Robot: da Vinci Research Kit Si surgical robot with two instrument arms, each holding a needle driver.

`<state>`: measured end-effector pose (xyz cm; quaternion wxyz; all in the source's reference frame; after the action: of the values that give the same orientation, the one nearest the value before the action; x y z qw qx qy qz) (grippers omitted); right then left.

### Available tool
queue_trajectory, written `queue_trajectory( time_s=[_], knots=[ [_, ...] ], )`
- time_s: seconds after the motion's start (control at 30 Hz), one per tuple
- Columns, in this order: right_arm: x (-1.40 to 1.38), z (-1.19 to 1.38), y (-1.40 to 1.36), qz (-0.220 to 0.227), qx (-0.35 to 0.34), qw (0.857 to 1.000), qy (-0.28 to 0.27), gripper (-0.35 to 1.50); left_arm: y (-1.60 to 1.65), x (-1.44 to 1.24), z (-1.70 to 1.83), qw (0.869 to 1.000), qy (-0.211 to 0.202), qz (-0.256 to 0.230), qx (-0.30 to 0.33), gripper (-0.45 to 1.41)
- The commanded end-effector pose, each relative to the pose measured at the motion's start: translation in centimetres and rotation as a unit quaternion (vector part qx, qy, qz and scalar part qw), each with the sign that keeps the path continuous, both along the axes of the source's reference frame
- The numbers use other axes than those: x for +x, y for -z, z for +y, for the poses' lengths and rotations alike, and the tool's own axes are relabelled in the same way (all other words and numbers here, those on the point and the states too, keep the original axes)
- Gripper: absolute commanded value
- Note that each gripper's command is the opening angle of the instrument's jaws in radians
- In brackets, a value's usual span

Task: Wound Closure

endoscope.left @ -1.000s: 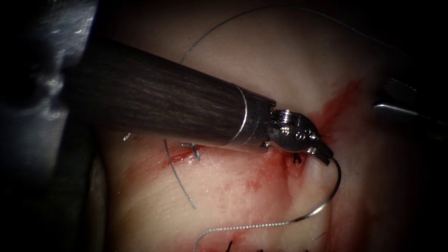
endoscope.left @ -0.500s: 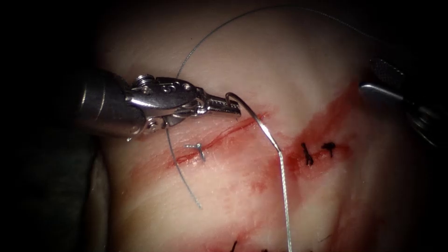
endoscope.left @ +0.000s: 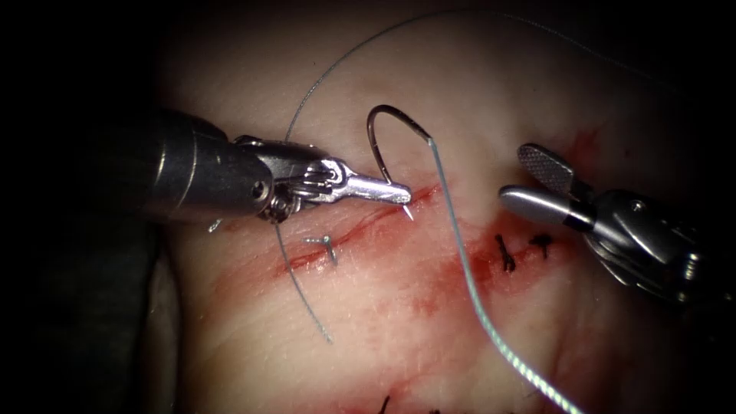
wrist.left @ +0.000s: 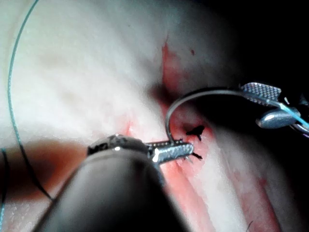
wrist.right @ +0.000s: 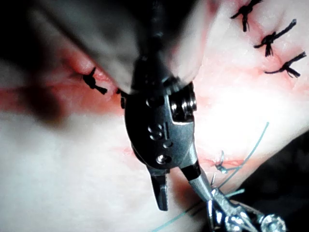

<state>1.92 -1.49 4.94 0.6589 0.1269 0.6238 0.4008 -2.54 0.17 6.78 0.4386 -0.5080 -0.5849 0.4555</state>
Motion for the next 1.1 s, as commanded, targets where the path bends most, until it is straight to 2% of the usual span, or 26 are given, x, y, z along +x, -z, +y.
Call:
queue_trajectory(
  time_s=[0.03,0.07,0.17,0.2,0.27,0.3,0.37,0.4,0.43,0.47,0.53,0.57,0.67,0.73,0.9,0.97,1.0,1.03,1.1],
  knots=[
    [0.12,-0.02,0.0,0.032,-0.008,0.999,0.024,0.22,-0.13,-0.1,-0.12,0.998,-0.038,-0.044,0.023,-0.45],
    [0.12,-0.02,0.0,0.032,-0.008,0.999,0.024,0.22,-0.13,-0.1,-0.12,0.998,-0.038,-0.044,0.023,-0.45],
    [0.12,0.04,0.03,0.075,-0.025,0.995,0.058,0.09,-0.25,-0.16,-0.34,0.99,-0.072,-0.102,0.071,-0.45],
    [0.13,0.07,0.04,0.084,-0.053,0.992,0.078,0.07,-0.26,-0.17,-0.39,0.986,-0.07,-0.112,0.099,-0.45],
    [0.13,0.08,0.04,0.085,-0.072,0.99,0.089,0.07,-0.25,-0.19,-0.4,0.985,-0.064,-0.122,0.106,-0.45],
    [0.15,0.09,0.04,0.089,-0.096,0.986,0.104,0.17,-0.22,-0.22,-0.4,0.981,-0.06,-0.129,0.131,-0.45],
    [0.17,0.09,0.04,0.08,-0.126,0.984,0.1,0.31,-0.19,-0.24,-0.39,0.979,-0.05,-0.13,0.149,-0.45],
    [0.19,0.09,0.04,0.073,-0.139,0.983,0.098,0.44,-0.18,-0.25,-0.39,0.978,-0.05,-0.13,0.156,-0.45],
    [0.21,0.09,0.04,0.059,-0.16,0.981,0.096,0.68,-0.17,-0.26,-0.39,0.977,-0.051,-0.13,0.161,-0.45],
    [0.23,0.09,0.04,0.049,-0.17,0.979,0.097,0.79,-0.15,-0.27,-0.4,0.976,-0.053,-0.13,0.17,-0.45],
    [0.27,0.06,0.03,0.015,-0.202,0.972,0.12,0.88,-0.1,-0.29,-0.48,0.968,-0.07,-0.128,0.203,-0.45],
    [0.27,0.06,0.03,0.015,-0.202,0.972,0.12,0.88,-0.1,-0.29,-0.48,0.968,-0.07,-0.128,0.203,-0.45],
    [0.32,0.03,0.01,-0.012,-0.225,0.964,0.139,0.81,-0.04,-0.3,-0.59,0.964,-0.125,-0.123,0.201,-0.45],
    [0.38,0.02,-0.01,-0.016,-0.234,0.962,0.139,0.84,-0.03,-0.33,-0.68,0.962,-0.139,-0.122,0.2,-0.45],
    [0.53,-0.04,0.0,-0.017,-0.236,0.962,0.138,0.73,-0.06,-0.37,-0.85,0.957,-0.183,-0.116,0.195,-0.45],
    [0.58,-0.05,0.01,-0.017,-0.236,0.962,0.138,0.66,-0.08,-0.39,-0.87,0.955,-0.193,-0.114,0.194,-0.45],
    [0.6,-0.06,0.03,-0.017,-0.236,0.962,0.139,0.51,-0.09,-0.39,-0.87,0.955,-0.194,-0.114,0.196,-0.45],
    [0.61,-0.07,0.04,-0.017,-0.236,0.962,0.139,0.44,-0.1,-0.39,-0.88,0.954,-0.193,-0.114,0.198,-0.45],
    [0.64,-0.08,0.05,-0.017,-0.236,0.962,0.139,0.44,-0.1,-0.39,-0.87,0.954,-0.191,-0.114,0.201,-0.45]
  ],
)
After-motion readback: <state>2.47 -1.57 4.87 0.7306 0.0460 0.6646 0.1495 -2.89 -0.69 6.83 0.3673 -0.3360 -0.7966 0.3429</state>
